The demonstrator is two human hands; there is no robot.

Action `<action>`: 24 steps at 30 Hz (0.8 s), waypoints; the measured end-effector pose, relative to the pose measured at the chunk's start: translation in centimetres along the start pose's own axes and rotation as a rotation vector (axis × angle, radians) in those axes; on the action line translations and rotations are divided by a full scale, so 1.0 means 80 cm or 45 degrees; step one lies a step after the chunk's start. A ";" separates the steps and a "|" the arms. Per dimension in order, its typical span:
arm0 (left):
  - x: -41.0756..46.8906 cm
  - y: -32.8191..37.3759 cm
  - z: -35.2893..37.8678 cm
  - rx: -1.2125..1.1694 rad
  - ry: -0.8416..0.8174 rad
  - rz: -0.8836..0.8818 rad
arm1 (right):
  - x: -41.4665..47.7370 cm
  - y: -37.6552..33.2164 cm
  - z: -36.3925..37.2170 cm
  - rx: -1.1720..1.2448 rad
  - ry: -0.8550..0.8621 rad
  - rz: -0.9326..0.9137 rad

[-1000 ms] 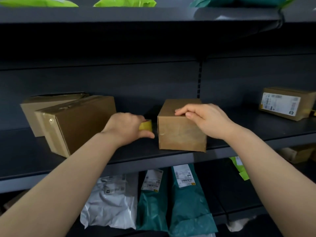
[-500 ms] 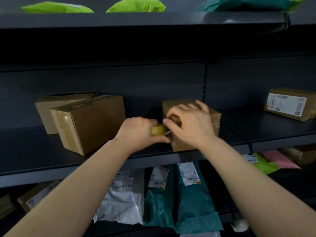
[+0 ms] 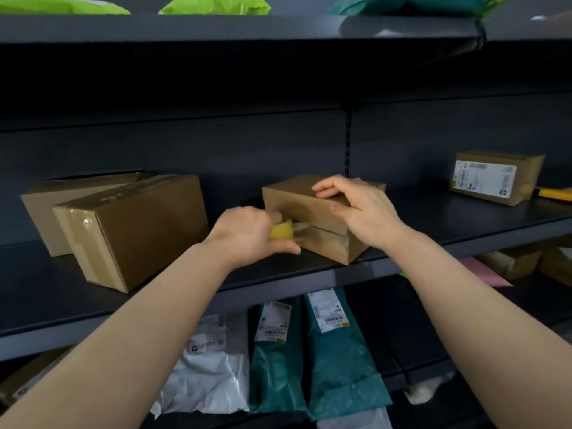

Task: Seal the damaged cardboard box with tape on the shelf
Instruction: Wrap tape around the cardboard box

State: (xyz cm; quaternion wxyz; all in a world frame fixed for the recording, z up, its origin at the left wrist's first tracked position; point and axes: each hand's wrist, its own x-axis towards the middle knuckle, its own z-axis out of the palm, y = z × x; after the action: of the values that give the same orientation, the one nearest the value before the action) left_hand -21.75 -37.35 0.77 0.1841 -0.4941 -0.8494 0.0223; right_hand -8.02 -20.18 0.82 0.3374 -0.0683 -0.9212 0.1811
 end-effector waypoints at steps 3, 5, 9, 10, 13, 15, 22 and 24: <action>0.001 -0.001 0.005 -0.233 -0.165 0.109 | 0.000 0.012 -0.003 0.075 0.049 0.031; -0.002 -0.005 0.011 -0.210 -0.221 0.146 | -0.003 0.021 -0.006 0.093 0.074 0.053; -0.006 -0.020 0.015 0.138 0.034 -0.013 | -0.005 0.025 -0.012 0.049 0.068 0.039; -0.007 -0.024 0.014 0.209 0.101 -0.094 | -0.005 0.024 -0.014 0.024 0.054 0.040; -0.001 -0.020 0.016 0.193 0.142 -0.072 | 0.001 0.022 -0.014 -0.126 0.080 0.051; 0.002 -0.009 0.015 -0.019 -0.003 -0.008 | 0.010 0.013 -0.009 -0.364 0.141 0.077; 0.001 -0.009 0.012 -0.124 -0.266 0.172 | 0.068 -0.034 0.058 -0.691 -0.163 0.258; -0.001 -0.010 0.011 -0.042 -0.214 0.144 | 0.067 -0.025 0.065 -0.728 -0.192 0.284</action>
State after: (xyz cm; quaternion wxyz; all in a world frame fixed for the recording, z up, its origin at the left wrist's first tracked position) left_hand -22.69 -37.69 0.15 0.1025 -0.5407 -0.8328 0.0599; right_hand -15.48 -22.17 1.09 0.2134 -0.2475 -0.9440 -0.0449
